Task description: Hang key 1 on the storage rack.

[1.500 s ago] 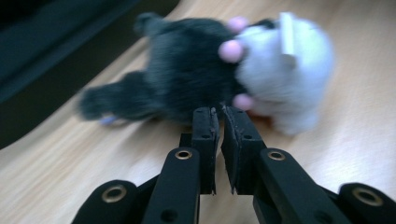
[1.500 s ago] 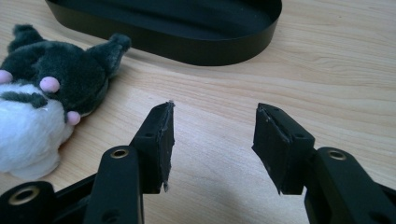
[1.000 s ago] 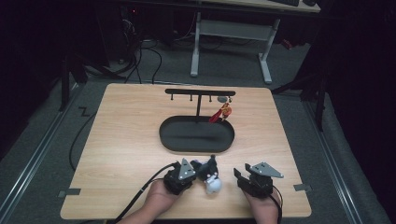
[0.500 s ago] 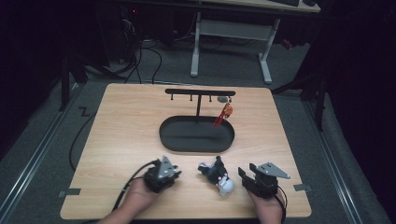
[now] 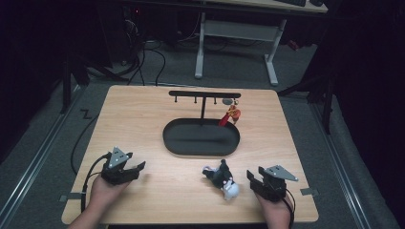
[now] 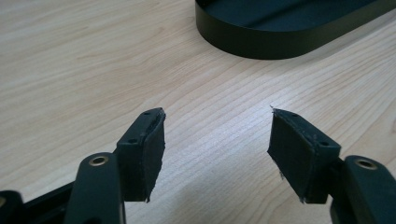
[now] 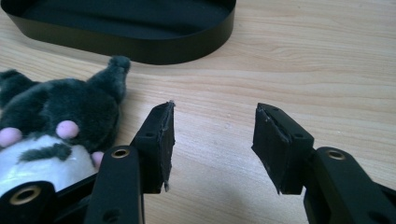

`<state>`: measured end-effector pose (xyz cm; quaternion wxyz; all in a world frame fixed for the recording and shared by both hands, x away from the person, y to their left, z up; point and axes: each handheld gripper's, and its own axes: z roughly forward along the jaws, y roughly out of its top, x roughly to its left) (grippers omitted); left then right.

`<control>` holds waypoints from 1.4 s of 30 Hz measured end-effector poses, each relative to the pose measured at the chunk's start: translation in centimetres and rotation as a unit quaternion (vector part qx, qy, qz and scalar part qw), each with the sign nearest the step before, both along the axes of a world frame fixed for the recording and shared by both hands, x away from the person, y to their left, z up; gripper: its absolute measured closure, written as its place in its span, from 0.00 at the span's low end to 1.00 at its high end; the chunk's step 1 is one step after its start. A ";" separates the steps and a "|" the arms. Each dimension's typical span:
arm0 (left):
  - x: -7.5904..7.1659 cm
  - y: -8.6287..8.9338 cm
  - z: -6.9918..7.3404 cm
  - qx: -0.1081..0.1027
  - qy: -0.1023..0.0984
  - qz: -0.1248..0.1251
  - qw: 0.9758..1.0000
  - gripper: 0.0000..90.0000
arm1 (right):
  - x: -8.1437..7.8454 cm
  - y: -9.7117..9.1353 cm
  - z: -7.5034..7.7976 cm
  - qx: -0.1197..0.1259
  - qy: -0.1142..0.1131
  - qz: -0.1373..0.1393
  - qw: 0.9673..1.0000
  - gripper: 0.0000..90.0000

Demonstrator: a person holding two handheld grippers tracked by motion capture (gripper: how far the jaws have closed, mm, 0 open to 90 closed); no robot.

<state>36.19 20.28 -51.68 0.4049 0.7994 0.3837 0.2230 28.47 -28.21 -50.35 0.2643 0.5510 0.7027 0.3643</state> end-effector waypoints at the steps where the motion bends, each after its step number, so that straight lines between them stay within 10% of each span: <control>1: 0.0 0.0 0.0 0.001 0.001 -0.001 1.000 0.40 | 0.1 -0.1 -0.1 -0.001 0.000 0.000 1.000 0.54; 30: -0.2 -0.9 -0.2 0.007 -0.005 -0.032 0.999 0.36 | 0.4 0.0 1.5 -0.039 0.094 0.042 0.994 0.46; 39: -0.4 -1.1 -0.1 0.011 -0.005 -0.042 0.999 0.36 | 1.6 1.1 2.3 -0.079 0.156 0.046 0.984 0.47; 42: -0.5 -1.2 -0.1 0.010 -0.006 -0.042 0.999 0.36 | 1.8 2.1 2.4 -0.126 0.180 0.070 0.973 0.42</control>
